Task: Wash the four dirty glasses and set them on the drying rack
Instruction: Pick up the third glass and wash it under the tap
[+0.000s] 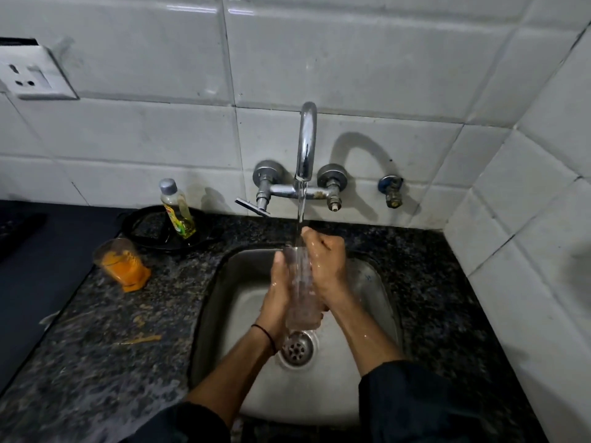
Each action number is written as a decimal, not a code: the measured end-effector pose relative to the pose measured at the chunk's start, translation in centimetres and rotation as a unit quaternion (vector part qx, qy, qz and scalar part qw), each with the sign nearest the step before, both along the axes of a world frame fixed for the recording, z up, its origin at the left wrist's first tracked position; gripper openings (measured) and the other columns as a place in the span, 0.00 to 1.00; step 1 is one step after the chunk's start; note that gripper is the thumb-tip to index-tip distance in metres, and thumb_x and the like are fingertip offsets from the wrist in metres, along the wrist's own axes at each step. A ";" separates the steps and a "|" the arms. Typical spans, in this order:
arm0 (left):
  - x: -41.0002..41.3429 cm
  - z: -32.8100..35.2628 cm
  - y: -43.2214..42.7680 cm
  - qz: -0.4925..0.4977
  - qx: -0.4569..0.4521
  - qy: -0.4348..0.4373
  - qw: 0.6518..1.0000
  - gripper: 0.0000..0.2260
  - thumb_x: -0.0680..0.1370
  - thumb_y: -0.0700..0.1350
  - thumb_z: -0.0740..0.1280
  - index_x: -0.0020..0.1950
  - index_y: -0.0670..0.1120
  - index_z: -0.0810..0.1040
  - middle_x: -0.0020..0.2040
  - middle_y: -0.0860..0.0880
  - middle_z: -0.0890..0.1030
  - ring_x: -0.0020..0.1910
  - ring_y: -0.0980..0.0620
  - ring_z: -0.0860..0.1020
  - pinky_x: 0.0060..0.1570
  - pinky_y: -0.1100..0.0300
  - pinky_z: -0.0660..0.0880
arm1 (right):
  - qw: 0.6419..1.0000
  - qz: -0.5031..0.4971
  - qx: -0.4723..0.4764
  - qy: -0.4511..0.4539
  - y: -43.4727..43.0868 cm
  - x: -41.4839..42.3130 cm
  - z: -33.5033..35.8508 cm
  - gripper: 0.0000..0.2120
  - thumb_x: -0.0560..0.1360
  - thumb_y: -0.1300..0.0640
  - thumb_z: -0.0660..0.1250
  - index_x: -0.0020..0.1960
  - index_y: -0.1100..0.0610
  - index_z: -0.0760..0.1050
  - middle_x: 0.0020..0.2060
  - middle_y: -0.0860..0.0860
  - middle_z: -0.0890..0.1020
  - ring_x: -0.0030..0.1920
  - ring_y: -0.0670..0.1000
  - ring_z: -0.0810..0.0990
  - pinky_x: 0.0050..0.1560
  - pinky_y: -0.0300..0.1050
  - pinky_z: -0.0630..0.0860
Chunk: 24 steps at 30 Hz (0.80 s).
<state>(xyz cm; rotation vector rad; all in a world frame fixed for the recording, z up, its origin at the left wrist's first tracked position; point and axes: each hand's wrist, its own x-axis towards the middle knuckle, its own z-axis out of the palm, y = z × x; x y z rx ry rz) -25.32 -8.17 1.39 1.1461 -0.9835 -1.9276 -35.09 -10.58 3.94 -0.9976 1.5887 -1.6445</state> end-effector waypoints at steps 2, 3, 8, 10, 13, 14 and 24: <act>0.5 1.0 -0.6 -0.013 0.016 0.011 1.000 0.37 0.77 0.72 0.47 0.51 0.45 0.85 0.48 0.40 0.85 0.45 0.41 0.83 0.49 0.46 0.80 | 0.999 0.016 0.004 -0.051 0.6 -0.1 0.1 0.24 0.81 0.58 0.65 0.26 0.50 0.66 0.22 0.48 0.67 0.25 0.49 0.64 0.29 0.44 0.62; 0.3 1.3 -0.8 0.011 -0.011 -0.015 1.000 0.37 0.78 0.71 0.48 0.46 0.45 0.85 0.44 0.40 0.85 0.42 0.42 0.83 0.45 0.49 0.80 | 1.000 0.000 -0.008 -0.013 0.8 0.2 -0.1 0.23 0.81 0.57 0.65 0.27 0.51 0.66 0.23 0.47 0.67 0.26 0.49 0.65 0.29 0.44 0.62; -1.4 0.4 -0.7 0.135 -0.181 -0.192 0.955 0.34 0.79 0.70 0.45 0.44 0.50 0.83 0.41 0.47 0.86 0.44 0.49 0.84 0.49 0.48 0.79 | 0.955 -0.090 -0.048 0.277 0.5 1.9 0.5 0.23 0.82 0.51 0.62 0.28 0.50 0.65 0.23 0.45 0.68 0.25 0.46 0.67 0.32 0.44 0.65; -1.0 0.5 -1.0 0.091 -0.102 -0.089 0.987 0.34 0.79 0.70 0.47 0.48 0.48 0.84 0.43 0.47 0.87 0.46 0.50 0.85 0.52 0.48 0.81 | 0.981 -0.062 -0.013 0.185 -0.1 1.3 1.2 0.27 0.82 0.53 0.64 0.24 0.51 0.63 0.19 0.44 0.66 0.22 0.45 0.62 0.27 0.42 0.61; 0.3 0.9 -2.5 0.020 0.058 0.033 0.998 0.31 0.81 0.66 0.51 0.50 0.45 0.84 0.46 0.42 0.86 0.43 0.46 0.85 0.46 0.49 0.80 | 1.000 -0.014 0.004 0.019 -0.8 0.3 1.2 0.23 0.80 0.56 0.66 0.27 0.55 0.68 0.22 0.50 0.66 0.24 0.50 0.63 0.29 0.46 0.60; 0.3 0.9 -3.0 0.023 0.048 0.020 0.998 0.29 0.82 0.64 0.52 0.49 0.44 0.84 0.44 0.43 0.86 0.40 0.47 0.84 0.43 0.51 0.79 | 1.000 -0.022 -0.007 0.021 -0.8 0.4 1.1 0.22 0.80 0.56 0.66 0.28 0.56 0.70 0.23 0.51 0.67 0.25 0.50 0.64 0.29 0.46 0.61; 0.8 0.7 -3.9 -0.019 0.021 0.025 0.999 0.26 0.82 0.62 0.54 0.50 0.45 0.83 0.45 0.43 0.86 0.42 0.45 0.84 0.44 0.48 0.80 | 0.999 -0.023 0.004 -0.035 -1.7 0.6 1.3 0.20 0.78 0.60 0.66 0.27 0.56 0.71 0.21 0.48 0.67 0.23 0.47 0.64 0.29 0.42 0.62</act>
